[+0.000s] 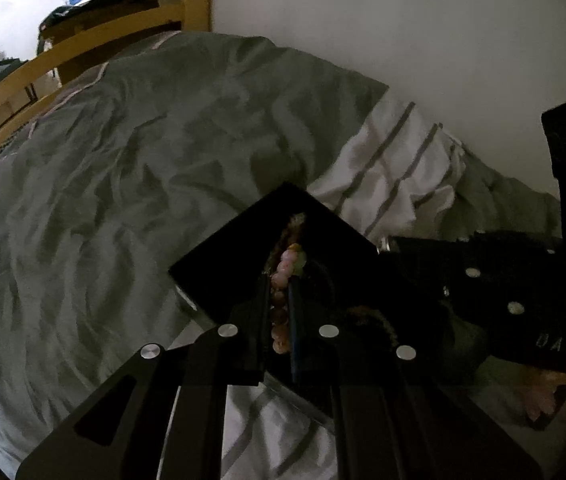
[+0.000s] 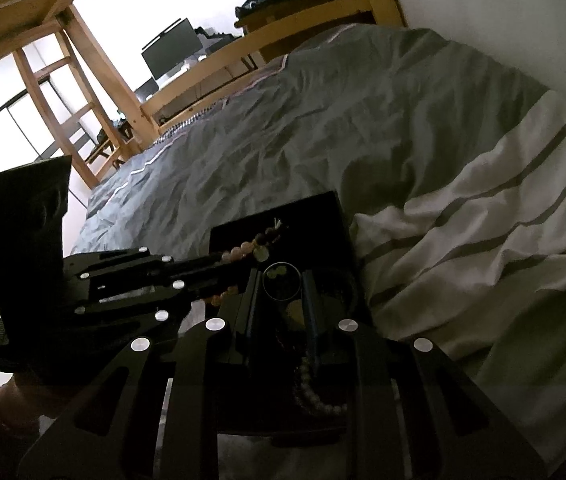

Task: Organize jewelry
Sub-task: 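Open both grippers to drop the bracelet and ring into the black box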

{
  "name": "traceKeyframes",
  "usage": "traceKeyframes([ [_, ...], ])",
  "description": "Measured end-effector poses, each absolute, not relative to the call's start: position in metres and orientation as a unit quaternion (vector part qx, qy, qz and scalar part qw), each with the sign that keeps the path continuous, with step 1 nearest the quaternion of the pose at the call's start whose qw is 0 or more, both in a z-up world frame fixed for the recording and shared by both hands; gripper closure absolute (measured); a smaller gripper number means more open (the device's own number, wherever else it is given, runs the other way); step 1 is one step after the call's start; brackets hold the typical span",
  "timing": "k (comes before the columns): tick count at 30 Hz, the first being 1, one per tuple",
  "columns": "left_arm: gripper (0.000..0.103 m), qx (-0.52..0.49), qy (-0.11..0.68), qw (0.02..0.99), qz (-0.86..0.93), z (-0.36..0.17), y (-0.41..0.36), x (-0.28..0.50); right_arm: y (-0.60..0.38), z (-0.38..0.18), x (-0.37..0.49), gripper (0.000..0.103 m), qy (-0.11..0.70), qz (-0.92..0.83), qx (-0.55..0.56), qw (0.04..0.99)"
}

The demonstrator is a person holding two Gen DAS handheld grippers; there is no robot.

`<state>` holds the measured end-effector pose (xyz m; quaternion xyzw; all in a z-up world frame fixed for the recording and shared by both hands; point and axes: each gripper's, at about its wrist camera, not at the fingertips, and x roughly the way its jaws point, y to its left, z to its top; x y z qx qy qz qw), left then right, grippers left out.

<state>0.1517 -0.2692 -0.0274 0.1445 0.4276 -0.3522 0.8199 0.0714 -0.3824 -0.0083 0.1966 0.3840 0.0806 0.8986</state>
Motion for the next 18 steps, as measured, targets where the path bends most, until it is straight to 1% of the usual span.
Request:
traceKeyframes([
  [3, 0.095, 0.124, 0.424, 0.826, -0.35, -0.025, -0.261, 0.156, -0.381, -0.013, 0.073, 0.082, 0.39, 0.082, 0.195, 0.896],
  [5, 0.084, 0.113, 0.422, 0.83, -0.347, -0.021, -0.255, 0.158, -0.379, -0.015, 0.075, 0.082, 0.394, 0.081, 0.194, 0.895],
  [7, 0.04, 0.114, 0.409, 0.839, -0.34, -0.015, -0.248, 0.156, -0.378, -0.018, 0.077, 0.08, 0.398, 0.077, 0.191, 0.894],
  [9, 0.028, 0.111, 0.386, 0.853, -0.333, -0.004, -0.238, 0.15, -0.377, -0.02, 0.078, 0.069, 0.399, 0.073, 0.188, 0.894],
  [10, 0.02, 0.105, 0.378, 0.858, -0.33, 0.002, -0.231, 0.148, -0.376, -0.02, 0.078, 0.049, 0.394, 0.069, 0.188, 0.897],
  [11, 0.017, 0.1, 0.37, 0.865, -0.324, 0.007, -0.224, 0.146, -0.376, -0.018, 0.076, 0.032, 0.384, 0.065, 0.189, 0.901],
  [12, 0.014, 0.097, 0.361, 0.871, -0.317, 0.013, -0.217, 0.143, -0.375, -0.014, 0.074, 0.025, 0.368, 0.061, 0.189, 0.908],
  [13, 0.013, 0.094, 0.349, 0.88, -0.31, 0.02, -0.207, 0.139, -0.375, -0.008, 0.07, 0.013, 0.343, 0.056, 0.191, 0.918],
  [14, 0.012, 0.092, 0.343, 0.884, -0.305, 0.025, -0.201, 0.137, -0.375, -0.001, 0.065, 0.007, 0.315, 0.052, 0.192, 0.928],
  [17, 0.01, 0.094, 0.303, 0.907, -0.278, 0.048, -0.17, 0.12, -0.371, 0.019, 0.05, 0.004, 0.241, 0.055, 0.186, 0.951],
  [18, 0.008, 0.094, 0.282, 0.917, -0.266, 0.058, -0.155, 0.111, -0.367, 0.025, 0.045, 0.004, 0.217, 0.053, 0.176, 0.959],
])
